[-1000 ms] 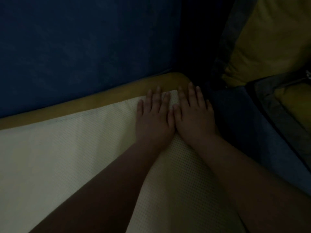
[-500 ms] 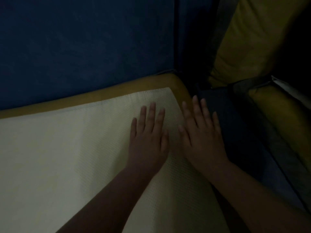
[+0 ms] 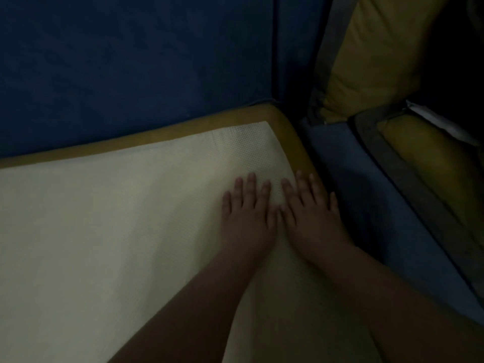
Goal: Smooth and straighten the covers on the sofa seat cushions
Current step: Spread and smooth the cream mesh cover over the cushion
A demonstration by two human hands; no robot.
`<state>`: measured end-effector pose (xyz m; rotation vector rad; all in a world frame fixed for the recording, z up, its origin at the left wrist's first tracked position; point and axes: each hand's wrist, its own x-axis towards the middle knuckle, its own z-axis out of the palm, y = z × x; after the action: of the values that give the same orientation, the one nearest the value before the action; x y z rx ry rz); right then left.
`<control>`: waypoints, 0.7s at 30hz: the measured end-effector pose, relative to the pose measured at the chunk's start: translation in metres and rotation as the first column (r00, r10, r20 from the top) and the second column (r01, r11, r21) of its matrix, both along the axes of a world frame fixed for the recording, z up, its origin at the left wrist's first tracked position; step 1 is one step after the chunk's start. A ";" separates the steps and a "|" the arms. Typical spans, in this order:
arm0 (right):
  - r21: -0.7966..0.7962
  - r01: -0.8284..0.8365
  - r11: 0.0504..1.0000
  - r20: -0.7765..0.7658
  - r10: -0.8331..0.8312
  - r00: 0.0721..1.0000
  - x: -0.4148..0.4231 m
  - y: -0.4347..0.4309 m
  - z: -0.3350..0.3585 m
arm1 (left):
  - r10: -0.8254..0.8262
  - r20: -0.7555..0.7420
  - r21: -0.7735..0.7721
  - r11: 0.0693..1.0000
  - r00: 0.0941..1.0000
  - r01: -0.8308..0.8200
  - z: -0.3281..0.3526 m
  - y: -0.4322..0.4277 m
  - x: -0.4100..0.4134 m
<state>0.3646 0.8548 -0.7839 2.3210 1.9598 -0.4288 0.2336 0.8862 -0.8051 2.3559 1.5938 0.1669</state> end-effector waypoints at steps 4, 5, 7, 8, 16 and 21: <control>0.255 0.038 0.966 -0.096 -0.014 0.995 -0.023 -0.002 0.026 | -0.014 0.068 0.140 0.990 0.998 0.004 0.039 0.000 -0.024; 0.364 0.040 0.930 -0.102 -0.003 0.995 -0.033 0.000 0.031 | -0.012 0.090 0.222 0.975 0.996 -0.008 0.047 0.000 -0.032; 0.520 0.043 0.853 -0.109 0.016 0.994 -0.058 0.004 0.039 | 0.011 0.135 0.317 0.947 0.991 -0.054 0.055 -0.001 -0.052; 0.551 0.054 0.833 -0.116 0.013 0.993 -0.071 0.005 0.040 | 0.027 0.133 0.323 0.944 0.991 -0.069 0.054 -0.002 -0.063; 0.082 -0.031 0.996 0.020 0.029 0.999 -0.112 -0.015 -0.025 | 0.016 -0.120 -0.010 1.000 0.993 -0.017 -0.006 -0.018 -0.118; 0.082 -0.009 0.997 -0.002 0.009 1.000 -0.128 -0.006 0.004 | 0.064 -0.001 0.015 0.998 0.998 -0.064 0.035 -0.005 -0.140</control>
<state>0.2368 0.8486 -0.7795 2.3602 2.0254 -0.3569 0.0937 0.8814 -0.7705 2.3178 1.6754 0.1920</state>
